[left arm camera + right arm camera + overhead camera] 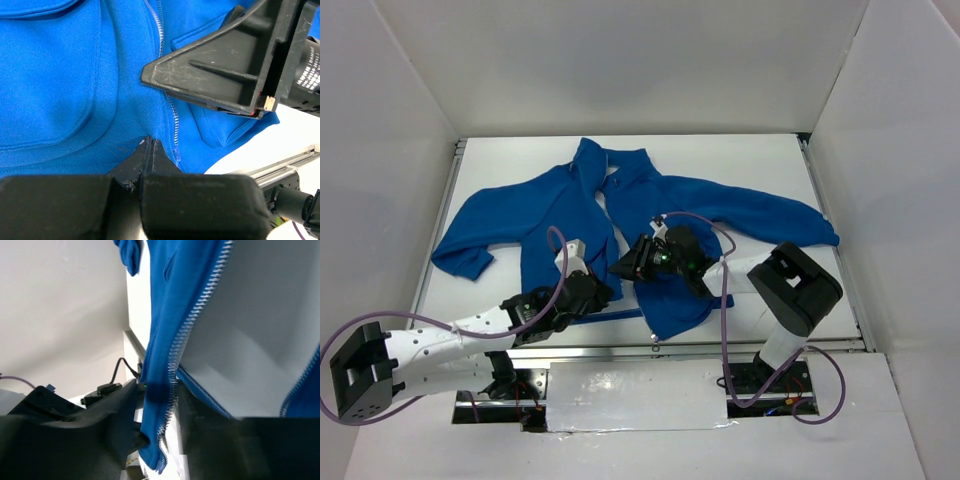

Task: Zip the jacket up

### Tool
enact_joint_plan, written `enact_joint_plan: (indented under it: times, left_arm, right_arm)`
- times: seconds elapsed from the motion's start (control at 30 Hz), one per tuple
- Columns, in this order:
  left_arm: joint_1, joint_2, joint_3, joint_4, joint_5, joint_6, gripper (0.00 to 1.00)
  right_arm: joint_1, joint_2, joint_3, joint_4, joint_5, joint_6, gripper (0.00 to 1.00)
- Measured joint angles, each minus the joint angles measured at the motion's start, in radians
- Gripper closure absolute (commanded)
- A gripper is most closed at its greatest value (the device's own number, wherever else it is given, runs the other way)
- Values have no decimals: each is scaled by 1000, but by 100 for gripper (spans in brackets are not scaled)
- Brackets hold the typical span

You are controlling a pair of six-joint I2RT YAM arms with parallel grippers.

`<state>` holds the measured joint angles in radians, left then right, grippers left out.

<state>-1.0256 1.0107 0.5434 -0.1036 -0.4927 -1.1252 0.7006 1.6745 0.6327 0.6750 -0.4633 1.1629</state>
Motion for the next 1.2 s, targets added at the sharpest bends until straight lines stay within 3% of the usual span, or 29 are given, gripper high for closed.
enact_joint_plan:
  times: [0.03,0.2,0.23,0.27,0.33,0.37,0.47,0.87,1.13,1.2]
  left_arm:
    - [0,-7,-3,0,0,0,100]
    - [0,-25,-16,-2,0,1,100]
    - [0,-26,-16,-2,0,1,99]
    - [0,-27,-16,-3,0,1,78]
    - [0,-27,-16,-5,2,8,61]
    - [0,-28,-16,-4,5,10,46]
    - [-2,-50,-33,19,29,27,36]
    - [-3,-85,-79,111,86,35,40]
    - [10,-85,-120,154,121,49,57]
    - [15,-85,-129,158,129,49,56]
  right_arm:
    - [0,8,1,16,-5,9,73]
    - [1,16,7,37,-14,16,100]
    - [2,15,8,38,-14,11,100]
    - [2,14,9,38,-15,3,100]
    - [3,10,9,41,-16,-8,100]
    - [3,9,8,49,-15,-11,100]
    - [4,1,-13,98,-17,-16,100]
    - [4,0,-71,264,-56,6,100]
    - [4,5,-71,349,-87,41,100]
    - [4,5,-71,351,-91,42,100]
